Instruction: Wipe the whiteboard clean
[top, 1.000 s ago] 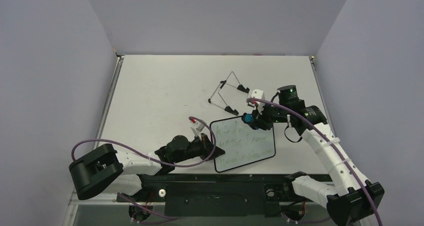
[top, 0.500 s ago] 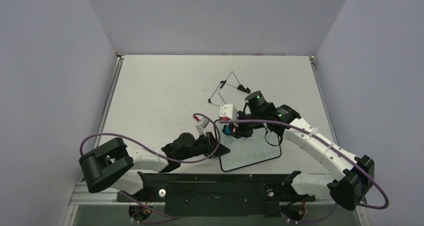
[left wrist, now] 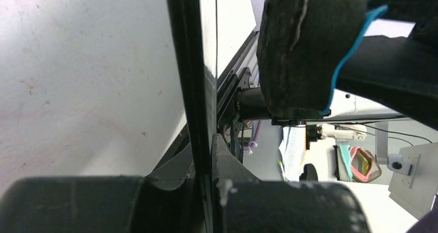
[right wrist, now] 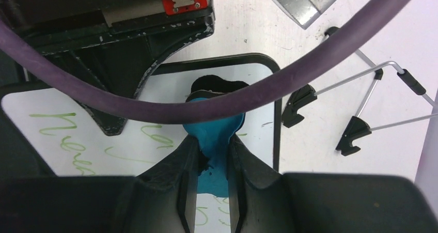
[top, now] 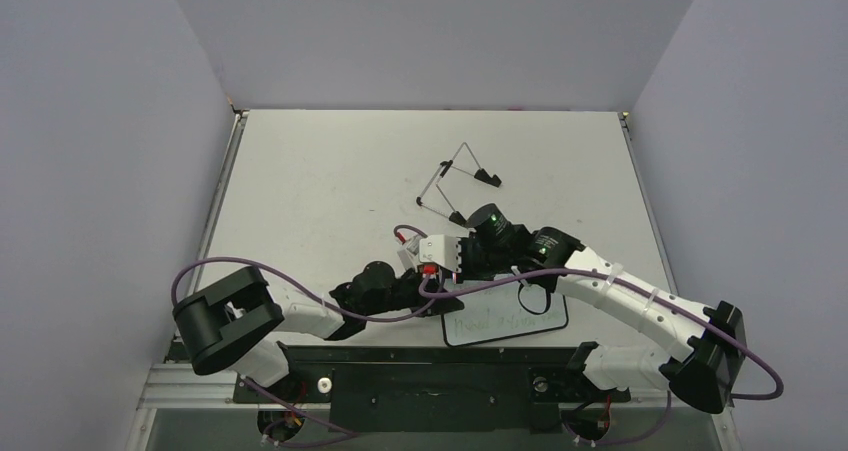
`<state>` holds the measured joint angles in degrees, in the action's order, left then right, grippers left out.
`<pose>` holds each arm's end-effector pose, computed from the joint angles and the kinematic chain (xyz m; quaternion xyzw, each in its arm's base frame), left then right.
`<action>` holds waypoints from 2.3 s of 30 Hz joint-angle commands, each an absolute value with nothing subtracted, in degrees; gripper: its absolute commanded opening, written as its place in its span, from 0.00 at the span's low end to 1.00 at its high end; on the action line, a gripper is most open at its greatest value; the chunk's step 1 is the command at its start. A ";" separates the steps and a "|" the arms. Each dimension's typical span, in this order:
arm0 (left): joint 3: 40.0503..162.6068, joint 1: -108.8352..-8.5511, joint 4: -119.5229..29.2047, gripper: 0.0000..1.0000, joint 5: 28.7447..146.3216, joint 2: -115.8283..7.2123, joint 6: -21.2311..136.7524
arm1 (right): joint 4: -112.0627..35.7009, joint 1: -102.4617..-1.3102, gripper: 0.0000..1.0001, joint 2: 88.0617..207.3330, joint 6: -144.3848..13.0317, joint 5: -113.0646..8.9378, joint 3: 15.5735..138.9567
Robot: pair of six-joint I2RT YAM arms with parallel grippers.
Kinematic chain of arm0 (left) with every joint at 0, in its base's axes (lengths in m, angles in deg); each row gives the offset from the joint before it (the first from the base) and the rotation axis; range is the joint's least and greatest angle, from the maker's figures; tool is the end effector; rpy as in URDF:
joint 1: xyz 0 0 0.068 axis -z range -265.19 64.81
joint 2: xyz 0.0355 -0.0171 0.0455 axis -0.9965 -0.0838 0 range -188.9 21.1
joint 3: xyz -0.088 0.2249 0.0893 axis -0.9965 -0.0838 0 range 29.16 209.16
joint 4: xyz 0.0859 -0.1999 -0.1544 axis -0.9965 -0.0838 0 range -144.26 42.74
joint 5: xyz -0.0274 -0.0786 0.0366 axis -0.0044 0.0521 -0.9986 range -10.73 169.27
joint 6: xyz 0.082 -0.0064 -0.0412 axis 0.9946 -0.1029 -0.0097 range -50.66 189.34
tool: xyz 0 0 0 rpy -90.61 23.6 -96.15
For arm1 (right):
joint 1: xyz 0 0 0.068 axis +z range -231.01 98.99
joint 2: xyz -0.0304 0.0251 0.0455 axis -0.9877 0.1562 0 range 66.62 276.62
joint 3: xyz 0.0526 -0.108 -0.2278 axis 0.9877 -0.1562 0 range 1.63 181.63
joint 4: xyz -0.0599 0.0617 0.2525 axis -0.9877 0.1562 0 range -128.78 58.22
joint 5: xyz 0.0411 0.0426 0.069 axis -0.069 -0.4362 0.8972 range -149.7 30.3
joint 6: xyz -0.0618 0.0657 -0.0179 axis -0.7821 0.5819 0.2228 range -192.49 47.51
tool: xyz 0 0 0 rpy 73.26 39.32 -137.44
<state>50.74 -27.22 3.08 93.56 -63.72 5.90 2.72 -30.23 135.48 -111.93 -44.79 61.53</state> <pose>0.1494 -0.2772 0.1295 0.0404 0.7788 -0.5869 0.2177 0.1640 0.2345 0.2466 -0.6921 0.6274 0.1547 0.3217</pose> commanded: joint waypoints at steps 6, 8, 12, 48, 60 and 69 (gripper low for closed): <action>53.68 -27.72 14.46 0.00 97.64 -65.16 5.14 | -0.87 -29.36 0.00 137.45 -113.86 -48.47 58.22; 53.57 -27.81 14.39 0.00 97.86 -65.35 5.33 | 0.01 -29.08 0.00 137.84 -115.32 -47.32 57.78; 52.91 -28.19 14.26 0.00 98.46 -65.33 5.70 | -0.76 -29.09 0.00 138.40 -114.49 -50.17 57.60; 58.92 -37.45 18.85 0.00 116.27 -73.66 3.29 | -2.56 -37.44 0.00 148.19 -109.64 -48.91 64.86; 59.92 -37.56 12.35 0.00 115.44 -71.91 7.10 | 3.80 -33.04 0.00 148.90 -118.09 -42.45 65.58; 60.25 -37.55 11.83 0.00 115.11 -71.87 7.49 | -3.96 -36.93 0.00 147.29 -110.66 -49.64 63.08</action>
<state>56.88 -37.97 4.77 113.42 -75.02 3.21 -1.91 -35.91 147.85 -109.64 -49.05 64.04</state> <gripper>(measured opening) 0.022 0.179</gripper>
